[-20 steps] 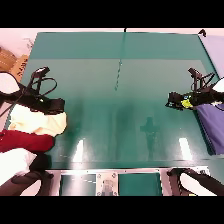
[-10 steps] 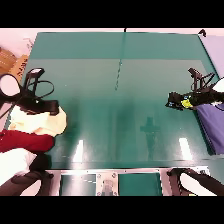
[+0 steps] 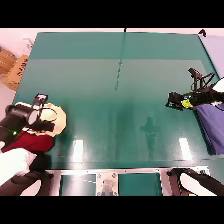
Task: Fold the shirts.
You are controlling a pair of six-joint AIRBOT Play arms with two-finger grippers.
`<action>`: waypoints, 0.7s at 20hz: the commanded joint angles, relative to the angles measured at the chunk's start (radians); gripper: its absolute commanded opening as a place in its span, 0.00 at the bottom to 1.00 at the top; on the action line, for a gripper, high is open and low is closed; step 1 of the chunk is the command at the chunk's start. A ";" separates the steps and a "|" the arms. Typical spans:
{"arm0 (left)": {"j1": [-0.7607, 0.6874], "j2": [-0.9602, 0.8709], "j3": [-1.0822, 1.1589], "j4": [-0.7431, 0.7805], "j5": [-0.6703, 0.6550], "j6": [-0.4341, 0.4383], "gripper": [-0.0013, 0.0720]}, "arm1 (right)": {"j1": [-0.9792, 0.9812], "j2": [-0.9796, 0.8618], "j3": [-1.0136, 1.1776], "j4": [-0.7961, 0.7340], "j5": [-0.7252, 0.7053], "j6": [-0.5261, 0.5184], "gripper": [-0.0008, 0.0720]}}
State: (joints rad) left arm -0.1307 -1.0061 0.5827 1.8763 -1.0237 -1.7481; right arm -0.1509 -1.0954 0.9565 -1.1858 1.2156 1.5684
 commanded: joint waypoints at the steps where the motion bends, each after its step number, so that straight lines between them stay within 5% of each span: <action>1: 0.001 0.000 -0.045 0.039 0.092 0.000 0.04 | 0.001 0.001 0.000 0.000 0.000 0.000 0.04; 4: 0.001 0.001 0.087 -0.029 -0.025 0.045 0.04 | 0.001 0.001 0.000 0.000 0.000 0.000 0.04; 6: 0.000 0.002 0.256 -0.204 -0.123 0.192 0.04 | 0.001 0.001 0.000 0.000 0.000 0.000 0.04; 9: -0.021 0.002 0.554 -0.501 -0.196 0.276 0.04 | 0.001 0.001 0.000 0.001 -0.001 0.000 0.04; 14: -0.380 -0.011 0.749 -0.557 0.035 0.282 0.04 | 0.001 0.001 0.000 0.001 -0.004 0.001 0.04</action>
State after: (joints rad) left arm -0.3439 -1.0088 1.2316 1.4082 -1.1179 -1.4944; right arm -0.1509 -1.0954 0.9565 -1.1858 1.2140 1.5688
